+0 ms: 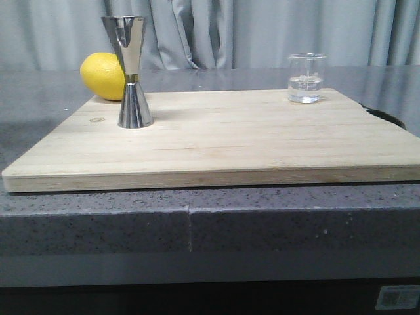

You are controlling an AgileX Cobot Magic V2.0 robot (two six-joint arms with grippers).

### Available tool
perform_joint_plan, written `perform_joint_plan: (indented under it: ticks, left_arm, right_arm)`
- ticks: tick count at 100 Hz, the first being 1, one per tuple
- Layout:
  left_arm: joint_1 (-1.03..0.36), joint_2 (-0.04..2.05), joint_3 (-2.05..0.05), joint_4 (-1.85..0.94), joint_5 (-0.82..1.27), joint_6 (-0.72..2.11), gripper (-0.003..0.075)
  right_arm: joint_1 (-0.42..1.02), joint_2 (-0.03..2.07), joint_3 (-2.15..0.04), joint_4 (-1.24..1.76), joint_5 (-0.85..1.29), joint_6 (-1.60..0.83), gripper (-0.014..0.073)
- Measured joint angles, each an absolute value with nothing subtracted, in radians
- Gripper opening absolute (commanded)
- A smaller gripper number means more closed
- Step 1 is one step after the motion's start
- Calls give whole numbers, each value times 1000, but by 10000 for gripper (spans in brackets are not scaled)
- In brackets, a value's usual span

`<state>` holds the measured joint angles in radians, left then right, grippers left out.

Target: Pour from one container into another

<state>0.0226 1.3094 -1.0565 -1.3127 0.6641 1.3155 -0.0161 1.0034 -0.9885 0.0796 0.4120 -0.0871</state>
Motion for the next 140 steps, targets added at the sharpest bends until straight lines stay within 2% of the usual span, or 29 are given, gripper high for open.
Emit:
perform_joint_plan:
  ticks: [17, 39, 74, 108, 120, 140]
  left_arm:
    - [42, 1314, -1039, -1341, 902, 1543, -18]
    - [123, 1371, -1039, -1351, 1177, 1684, -18]
    - [152, 1540, -1039, -1402, 1187, 1786, -18]
    - [152, 1562, -1039, -1382, 1185, 1798, -11]
    - [152, 1562, -1039, -1360, 1185, 1810, 75]
    - [152, 1562, -1039, -1354, 1185, 1812, 340]
  right_arm:
    - [-16, 1003, -967, 80, 425, -105, -69]
    - [-16, 1003, -934, 80, 427, -118, -69]
    - [-16, 1003, -910, 80, 431, -127, -69]
    - [-16, 1003, -910, 80, 433, -128, -69]
    - [-16, 1003, -910, 80, 427, -128, -69]
    - [-16, 1003, -910, 80, 423, -128, -61]
